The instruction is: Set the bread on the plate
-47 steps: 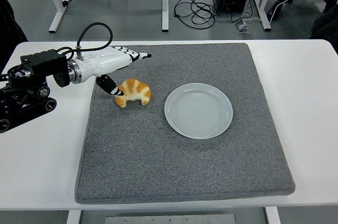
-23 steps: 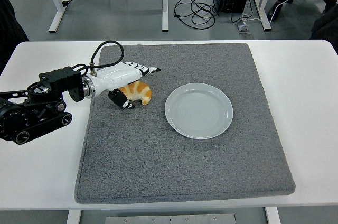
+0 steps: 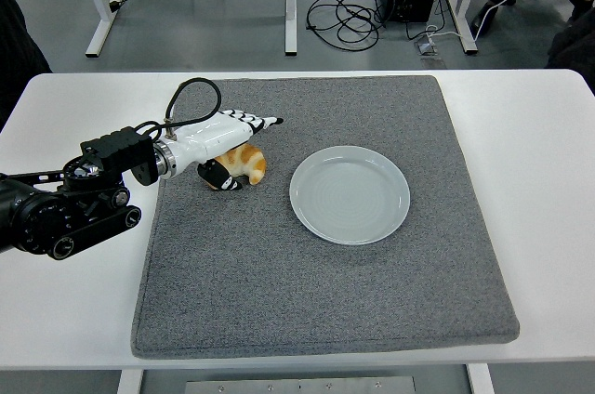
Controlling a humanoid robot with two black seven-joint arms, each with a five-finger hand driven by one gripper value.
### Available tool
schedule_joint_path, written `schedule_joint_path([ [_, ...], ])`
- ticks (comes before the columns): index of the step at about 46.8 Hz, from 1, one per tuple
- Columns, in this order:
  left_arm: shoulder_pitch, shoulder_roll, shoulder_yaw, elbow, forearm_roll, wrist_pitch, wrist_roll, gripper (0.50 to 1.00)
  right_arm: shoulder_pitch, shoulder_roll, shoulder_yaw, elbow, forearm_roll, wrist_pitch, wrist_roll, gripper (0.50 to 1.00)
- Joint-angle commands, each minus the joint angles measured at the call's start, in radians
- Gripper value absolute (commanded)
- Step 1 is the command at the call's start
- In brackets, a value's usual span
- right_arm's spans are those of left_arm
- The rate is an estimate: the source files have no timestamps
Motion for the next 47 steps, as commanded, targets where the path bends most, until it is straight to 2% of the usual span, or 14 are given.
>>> schedule_joint_path([
  [1, 0.002, -0.002, 0.008, 0.011, 0.0, 0.01, 0.0, 0.974, 0.0, 0.0, 0.0, 0.0, 0.0, 0.0, 0.0, 1.0],
  [7, 0.0, -0.025, 0.019, 0.038, -0.002, 0.052, -0.001, 0.974, 0.0, 0.0, 0.0, 0.0, 0.0, 0.0, 0.0, 1.0],
  [19, 0.0, -0.046, 0.025, 0.07, -0.003, 0.089, -0.009, 0.974, 0.0, 0.0, 0.0, 0.0, 0.0, 0.0, 0.0, 1.0],
  [47, 0.012, -0.049, 0.023, 0.072, -0.031, 0.093, -0.014, 0.968, 0.0, 0.0, 0.0, 0.0, 0.0, 0.0, 0.0, 1.0],
])
